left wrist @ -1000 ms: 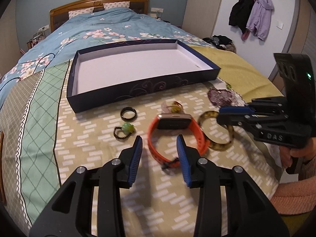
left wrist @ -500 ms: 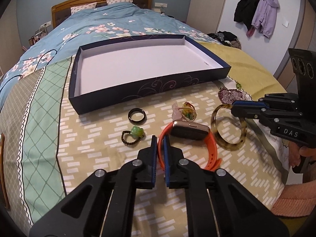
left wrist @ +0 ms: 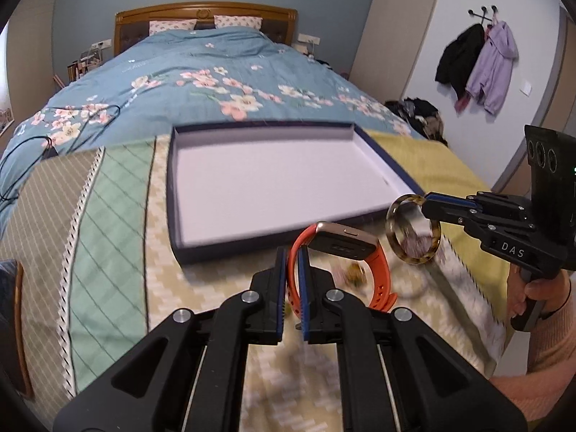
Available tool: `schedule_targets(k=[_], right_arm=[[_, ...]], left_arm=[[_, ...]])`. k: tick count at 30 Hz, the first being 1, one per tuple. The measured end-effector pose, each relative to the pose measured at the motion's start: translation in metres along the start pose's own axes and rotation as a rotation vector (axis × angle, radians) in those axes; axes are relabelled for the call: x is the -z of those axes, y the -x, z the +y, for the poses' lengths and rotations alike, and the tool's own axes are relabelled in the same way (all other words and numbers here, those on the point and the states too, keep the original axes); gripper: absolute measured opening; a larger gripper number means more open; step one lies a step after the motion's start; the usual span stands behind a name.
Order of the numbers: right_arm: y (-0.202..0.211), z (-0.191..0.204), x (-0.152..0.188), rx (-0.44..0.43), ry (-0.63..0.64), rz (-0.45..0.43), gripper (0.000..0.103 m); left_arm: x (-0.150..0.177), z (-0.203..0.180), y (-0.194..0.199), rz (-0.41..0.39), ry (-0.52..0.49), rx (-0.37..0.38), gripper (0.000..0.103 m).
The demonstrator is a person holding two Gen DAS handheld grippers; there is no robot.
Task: Organize jewelry
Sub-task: 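Carry the watch and bangle into the box and open both grippers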
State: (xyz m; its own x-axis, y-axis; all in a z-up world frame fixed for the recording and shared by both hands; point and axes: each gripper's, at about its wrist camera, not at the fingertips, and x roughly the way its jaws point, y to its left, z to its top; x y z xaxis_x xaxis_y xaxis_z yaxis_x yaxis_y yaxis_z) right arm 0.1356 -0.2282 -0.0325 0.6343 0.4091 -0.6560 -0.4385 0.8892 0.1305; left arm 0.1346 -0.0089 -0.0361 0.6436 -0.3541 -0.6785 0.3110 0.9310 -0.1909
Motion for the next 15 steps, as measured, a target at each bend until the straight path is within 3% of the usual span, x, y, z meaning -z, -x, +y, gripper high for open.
schedule_targets(k=[6,15], right_arm=[[-0.016,-0.014,-0.035,0.028,0.012,-0.034,0.006],[-0.066,-0.045,-0.077,0.067,-0.035,-0.011,0.006]], left_arm=[[-0.04,0.011,-0.011,-0.026,0.01,-0.041,0.007],[-0.098,0.026,-0.051,-0.031,0.06,-0.102,0.007]])
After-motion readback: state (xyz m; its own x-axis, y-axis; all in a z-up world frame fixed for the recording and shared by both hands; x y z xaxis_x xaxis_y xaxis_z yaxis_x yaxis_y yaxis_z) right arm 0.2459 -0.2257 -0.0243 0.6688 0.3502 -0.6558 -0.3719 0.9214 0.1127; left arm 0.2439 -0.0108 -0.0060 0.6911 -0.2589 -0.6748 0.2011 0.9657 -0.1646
